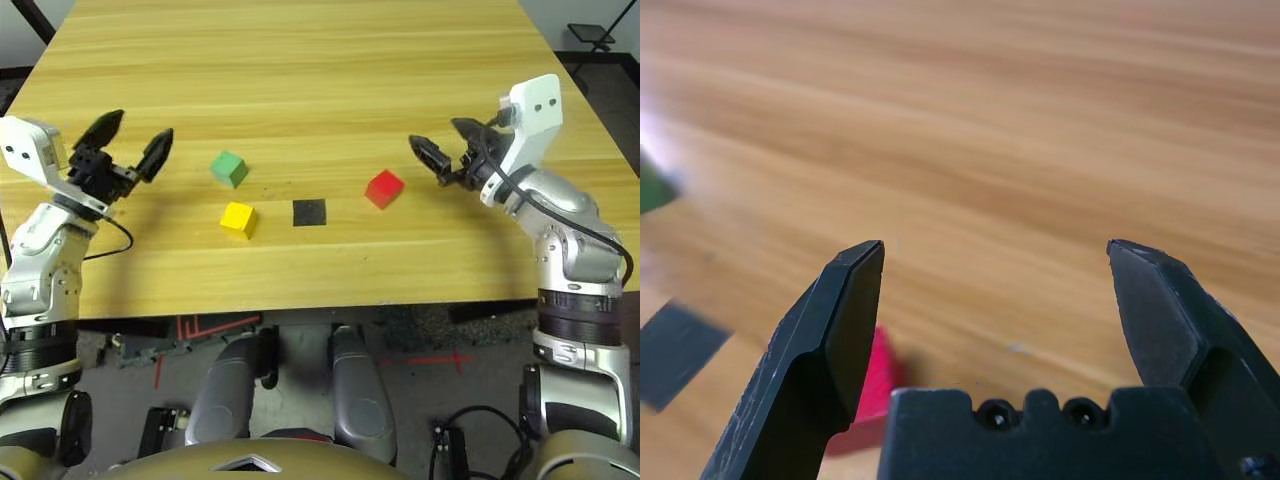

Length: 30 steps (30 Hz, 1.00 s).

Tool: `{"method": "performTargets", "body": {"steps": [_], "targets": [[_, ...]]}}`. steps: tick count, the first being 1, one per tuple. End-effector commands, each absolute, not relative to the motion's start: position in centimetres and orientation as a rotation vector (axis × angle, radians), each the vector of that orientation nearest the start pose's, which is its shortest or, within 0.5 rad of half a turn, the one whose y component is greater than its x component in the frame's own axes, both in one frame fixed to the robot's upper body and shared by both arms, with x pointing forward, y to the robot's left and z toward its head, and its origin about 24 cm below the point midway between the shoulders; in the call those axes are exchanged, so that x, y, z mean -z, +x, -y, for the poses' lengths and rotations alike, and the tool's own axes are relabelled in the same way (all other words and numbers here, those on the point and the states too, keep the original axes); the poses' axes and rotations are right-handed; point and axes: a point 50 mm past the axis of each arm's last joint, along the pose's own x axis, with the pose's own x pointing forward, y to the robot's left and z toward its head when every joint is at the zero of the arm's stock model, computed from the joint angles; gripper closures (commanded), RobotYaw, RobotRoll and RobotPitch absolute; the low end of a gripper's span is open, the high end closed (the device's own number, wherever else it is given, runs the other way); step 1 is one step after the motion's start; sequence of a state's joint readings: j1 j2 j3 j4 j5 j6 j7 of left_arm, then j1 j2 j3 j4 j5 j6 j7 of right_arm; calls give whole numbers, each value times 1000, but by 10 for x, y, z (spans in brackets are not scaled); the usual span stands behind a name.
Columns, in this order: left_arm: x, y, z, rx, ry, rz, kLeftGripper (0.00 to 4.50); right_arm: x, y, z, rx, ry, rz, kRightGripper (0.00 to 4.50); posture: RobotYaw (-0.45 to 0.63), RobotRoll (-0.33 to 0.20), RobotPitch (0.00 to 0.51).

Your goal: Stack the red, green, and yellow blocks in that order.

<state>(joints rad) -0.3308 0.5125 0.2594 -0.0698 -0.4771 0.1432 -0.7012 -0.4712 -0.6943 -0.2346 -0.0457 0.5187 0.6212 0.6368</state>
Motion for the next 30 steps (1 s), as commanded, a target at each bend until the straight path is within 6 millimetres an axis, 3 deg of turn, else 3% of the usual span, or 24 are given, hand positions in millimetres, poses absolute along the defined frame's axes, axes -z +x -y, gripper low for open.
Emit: {"method": "performTargets", "body": {"steps": [1, 5, 10, 18, 30], "targets": [[-178, 283, -234, 767, 116, 257, 29, -199, 297, 243, -610, -109, -81, 0, 214, -28, 236], [-178, 287, -237, 935, 208, 210, 29, -200, 291, 235, -708, -162, -137, 0, 214, -29, 231], [-185, 303, -240, 987, 256, 211, 29, -198, 284, 231, -779, -194, -190, 0, 209, -28, 227], [-195, 305, -229, 1135, 295, 230, 29, -169, 284, 239, -784, -321, -220, 0, 220, -20, 225], [-198, 296, -219, 1176, 285, 233, 29, -130, 298, 242, -780, -309, -191, 0, 257, 3, 231]]}}
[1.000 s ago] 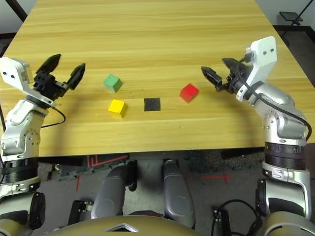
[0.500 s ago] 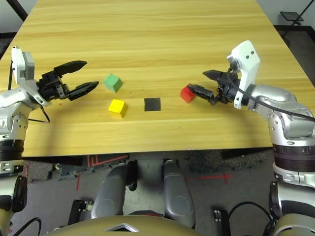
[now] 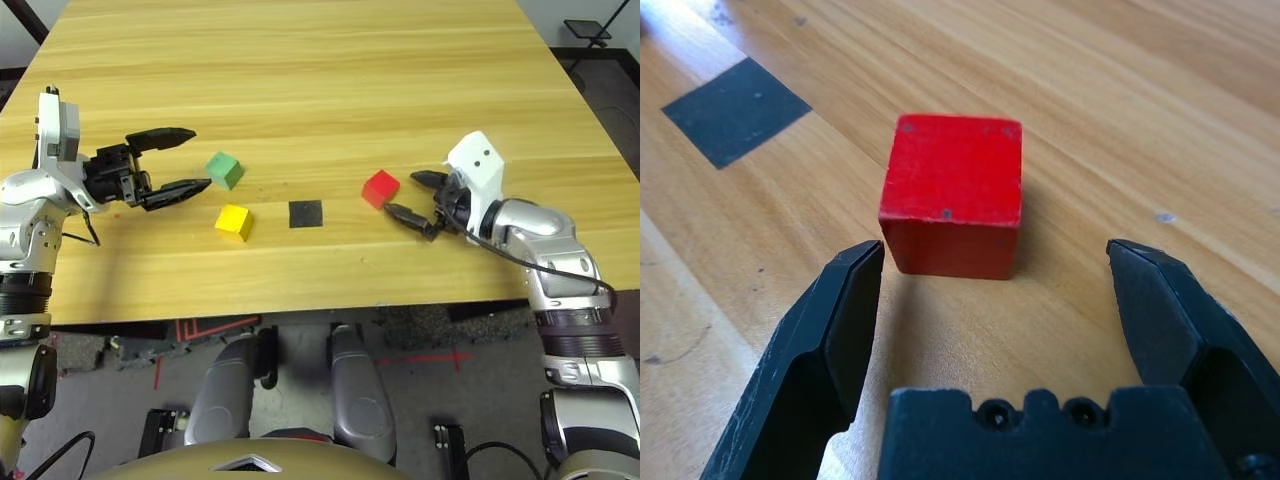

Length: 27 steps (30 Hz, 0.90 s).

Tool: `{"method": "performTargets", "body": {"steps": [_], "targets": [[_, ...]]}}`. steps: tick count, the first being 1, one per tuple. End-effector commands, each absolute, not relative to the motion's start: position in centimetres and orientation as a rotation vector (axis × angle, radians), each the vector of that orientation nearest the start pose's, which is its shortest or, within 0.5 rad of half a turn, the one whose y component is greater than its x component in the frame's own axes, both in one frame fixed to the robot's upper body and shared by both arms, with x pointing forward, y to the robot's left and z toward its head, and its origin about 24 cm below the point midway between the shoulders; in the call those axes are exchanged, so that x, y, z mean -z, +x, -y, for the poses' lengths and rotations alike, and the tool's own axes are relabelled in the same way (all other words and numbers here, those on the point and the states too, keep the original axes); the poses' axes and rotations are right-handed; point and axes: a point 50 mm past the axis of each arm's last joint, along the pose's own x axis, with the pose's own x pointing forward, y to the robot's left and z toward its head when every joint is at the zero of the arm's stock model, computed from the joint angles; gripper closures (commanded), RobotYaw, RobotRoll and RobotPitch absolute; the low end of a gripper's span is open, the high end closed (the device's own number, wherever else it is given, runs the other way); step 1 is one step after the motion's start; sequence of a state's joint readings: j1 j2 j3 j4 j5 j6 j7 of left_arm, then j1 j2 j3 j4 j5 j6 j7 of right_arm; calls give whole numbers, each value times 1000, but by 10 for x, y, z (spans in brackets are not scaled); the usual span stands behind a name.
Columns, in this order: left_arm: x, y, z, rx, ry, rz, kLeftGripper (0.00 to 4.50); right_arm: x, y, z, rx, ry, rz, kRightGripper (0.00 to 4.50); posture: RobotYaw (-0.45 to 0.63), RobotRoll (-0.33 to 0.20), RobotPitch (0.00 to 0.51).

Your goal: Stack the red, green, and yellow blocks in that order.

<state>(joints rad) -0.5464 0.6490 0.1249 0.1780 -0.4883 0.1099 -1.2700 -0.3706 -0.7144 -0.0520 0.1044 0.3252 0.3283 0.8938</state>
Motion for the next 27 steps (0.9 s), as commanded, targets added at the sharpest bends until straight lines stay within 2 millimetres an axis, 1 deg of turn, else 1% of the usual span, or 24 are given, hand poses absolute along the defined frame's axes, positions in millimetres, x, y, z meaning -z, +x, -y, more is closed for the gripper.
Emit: {"method": "performTargets", "body": {"steps": [1, 5, 10, 13, 18, 23, 27], "targets": [[-198, 296, -219, 1176, 284, 234, 29, -129, 299, 240, -784, -302, -190, 0, 260, 4, 231], [-203, 295, -218, 1171, 283, 242, 29, -128, 305, 231, -808, -299, -169, 0, 271, 8, 228], [-203, 293, -218, 1159, 278, 241, 29, -125, 309, 224, -833, -294, -166, 0, 286, 12, 225], [-202, 292, -217, 1156, 274, 242, 0, -122, 309, 222, -853, -282, -184, 572, 290, 11, 227], [-201, 291, -215, 1151, 264, 244, 0, -120, 310, 222, -850, -284, -193, 2403, 291, 11, 230], [-200, 290, -213, 1153, 251, 242, 0, -122, 312, 216, -857, -289, -169, 2442, 290, 11, 228], [-201, 291, -212, 1147, 246, 244, 0, -133, 312, 206, -912, -290, -124, 2442, 291, 13, 227]]}}
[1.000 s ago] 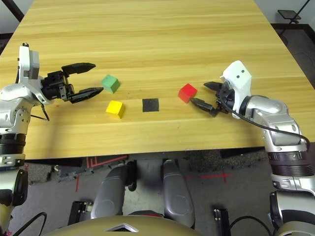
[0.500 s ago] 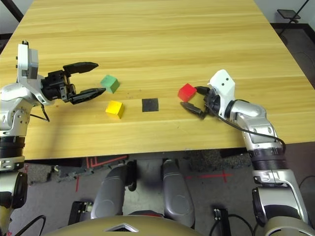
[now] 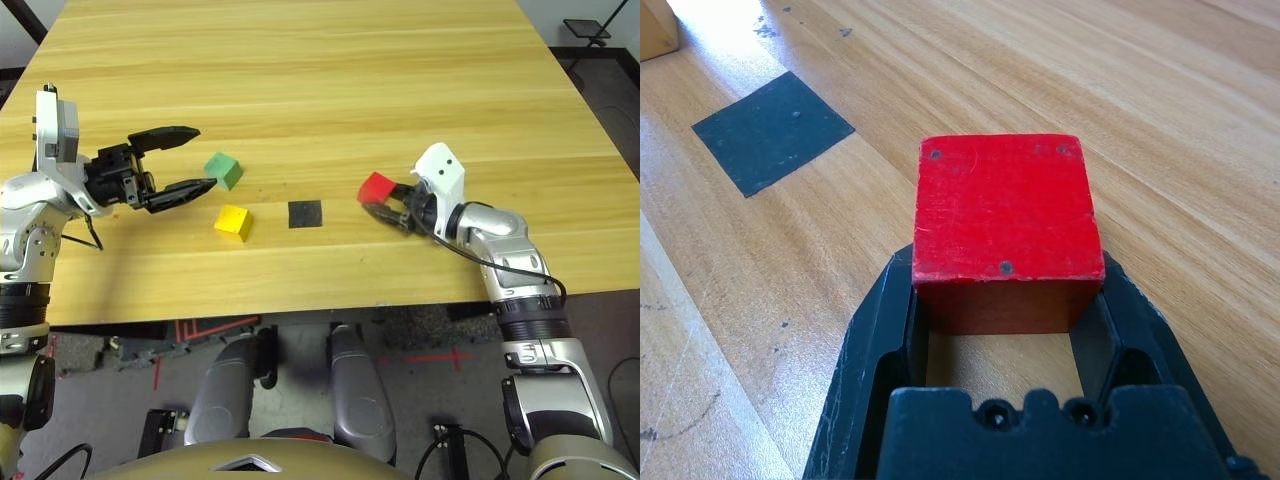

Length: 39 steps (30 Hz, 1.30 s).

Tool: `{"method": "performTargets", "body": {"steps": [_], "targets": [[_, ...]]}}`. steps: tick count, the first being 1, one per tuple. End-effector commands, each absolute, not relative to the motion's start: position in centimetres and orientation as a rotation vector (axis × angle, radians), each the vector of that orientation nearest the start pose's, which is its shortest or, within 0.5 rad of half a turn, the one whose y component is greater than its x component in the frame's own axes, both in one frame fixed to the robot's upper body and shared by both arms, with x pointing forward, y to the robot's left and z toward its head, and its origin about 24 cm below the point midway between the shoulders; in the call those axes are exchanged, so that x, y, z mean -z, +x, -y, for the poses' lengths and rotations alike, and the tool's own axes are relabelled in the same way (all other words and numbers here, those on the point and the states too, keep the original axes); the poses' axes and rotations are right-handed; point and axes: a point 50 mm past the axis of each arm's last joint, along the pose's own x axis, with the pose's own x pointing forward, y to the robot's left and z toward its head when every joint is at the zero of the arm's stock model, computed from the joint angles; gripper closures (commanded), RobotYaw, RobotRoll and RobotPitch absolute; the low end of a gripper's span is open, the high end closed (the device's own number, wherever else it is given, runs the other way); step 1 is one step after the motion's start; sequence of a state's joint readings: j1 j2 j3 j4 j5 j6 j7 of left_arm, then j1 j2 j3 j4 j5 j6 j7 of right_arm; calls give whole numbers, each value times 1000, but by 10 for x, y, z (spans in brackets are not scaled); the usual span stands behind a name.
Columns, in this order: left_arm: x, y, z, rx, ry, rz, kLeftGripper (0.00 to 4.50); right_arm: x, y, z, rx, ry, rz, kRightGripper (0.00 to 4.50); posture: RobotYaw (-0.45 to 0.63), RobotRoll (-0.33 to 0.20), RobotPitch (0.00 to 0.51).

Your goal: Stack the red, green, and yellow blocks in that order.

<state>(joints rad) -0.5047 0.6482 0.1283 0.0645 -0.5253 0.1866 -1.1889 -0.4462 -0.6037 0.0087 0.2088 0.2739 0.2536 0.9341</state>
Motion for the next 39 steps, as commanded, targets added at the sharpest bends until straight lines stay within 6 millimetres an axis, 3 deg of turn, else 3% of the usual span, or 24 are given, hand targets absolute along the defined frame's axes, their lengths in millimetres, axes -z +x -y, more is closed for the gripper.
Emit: {"method": "performTargets", "body": {"steps": [1, 10, 22, 39], "targets": [[-201, 291, -212, 1146, 246, 245, 0, -137, 312, 202, -942, -292, -110, 2442, 293, 14, 224], [-203, 293, -210, 1155, 250, 253, 0, -162, 318, 172, -1216, -376, -81, 2442, 314, 17, 220], [-202, 286, -207, 1139, 243, 261, 0, -153, 329, 147, -1409, -443, -102, 2442, 388, 21, 231], [-204, 281, -208, 1104, 238, 268, 0, -146, 340, 136, -1442, -477, -66, 2442, 419, 28, 237]]}}
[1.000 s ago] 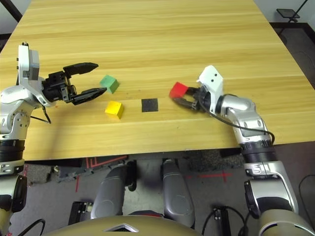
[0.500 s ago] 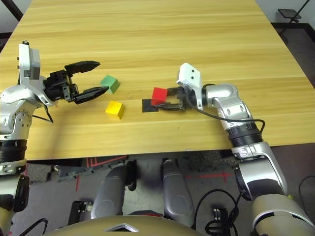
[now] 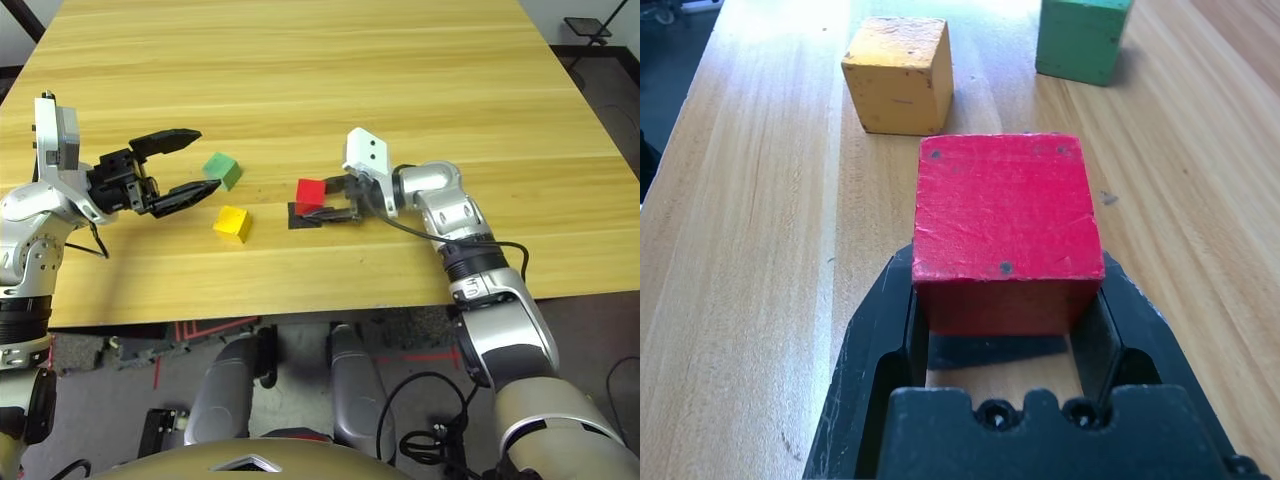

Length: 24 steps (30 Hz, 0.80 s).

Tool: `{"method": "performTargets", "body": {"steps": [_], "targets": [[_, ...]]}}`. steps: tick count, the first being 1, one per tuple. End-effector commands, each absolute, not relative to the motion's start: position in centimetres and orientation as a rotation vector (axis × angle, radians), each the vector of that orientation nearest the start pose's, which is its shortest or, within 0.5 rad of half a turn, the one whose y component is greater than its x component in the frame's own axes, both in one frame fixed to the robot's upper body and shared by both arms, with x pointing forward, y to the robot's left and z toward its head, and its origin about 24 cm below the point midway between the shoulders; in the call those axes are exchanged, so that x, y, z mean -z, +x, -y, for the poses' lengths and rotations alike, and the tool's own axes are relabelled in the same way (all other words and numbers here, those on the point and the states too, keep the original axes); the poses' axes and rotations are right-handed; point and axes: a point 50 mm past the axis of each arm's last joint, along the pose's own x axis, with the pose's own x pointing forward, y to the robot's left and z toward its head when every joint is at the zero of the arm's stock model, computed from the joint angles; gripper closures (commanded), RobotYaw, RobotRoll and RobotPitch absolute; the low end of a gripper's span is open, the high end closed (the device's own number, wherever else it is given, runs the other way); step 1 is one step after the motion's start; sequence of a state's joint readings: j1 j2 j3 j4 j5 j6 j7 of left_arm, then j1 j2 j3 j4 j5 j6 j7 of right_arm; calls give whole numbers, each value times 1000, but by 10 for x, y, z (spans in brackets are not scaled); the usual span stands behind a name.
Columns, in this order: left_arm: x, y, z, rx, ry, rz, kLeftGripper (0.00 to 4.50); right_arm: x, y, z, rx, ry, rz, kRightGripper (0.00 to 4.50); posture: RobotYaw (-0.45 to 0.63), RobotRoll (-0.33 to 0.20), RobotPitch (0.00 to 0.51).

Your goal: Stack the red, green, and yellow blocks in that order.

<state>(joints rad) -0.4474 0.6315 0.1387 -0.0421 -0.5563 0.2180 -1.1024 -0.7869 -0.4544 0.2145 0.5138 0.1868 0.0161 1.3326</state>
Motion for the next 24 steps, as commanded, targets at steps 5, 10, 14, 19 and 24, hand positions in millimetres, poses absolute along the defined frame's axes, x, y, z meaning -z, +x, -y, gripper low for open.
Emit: {"method": "performTargets", "body": {"steps": [5, 10, 14, 19, 24], "targets": [[-206, 282, -207, 1101, 238, 276, 0, -142, 339, 136, -1444, -481, -69, 2442, 419, 29, 239], [-207, 283, -207, 1100, 236, 281, 0, -138, 337, 138, -1449, -499, -71, 2442, 416, 26, 236], [-207, 283, -206, 1099, 234, 285, 0, -137, 337, 138, -1451, -503, -75, 2442, 416, 26, 236], [-209, 285, -205, 1098, 234, 289, 0, -136, 336, 137, -1461, -505, -76, 1460, 416, 27, 235], [-210, 285, -205, 1095, 230, 292, 0, -136, 337, 136, -1455, -507, -68, 1577, 417, 28, 235]]}}
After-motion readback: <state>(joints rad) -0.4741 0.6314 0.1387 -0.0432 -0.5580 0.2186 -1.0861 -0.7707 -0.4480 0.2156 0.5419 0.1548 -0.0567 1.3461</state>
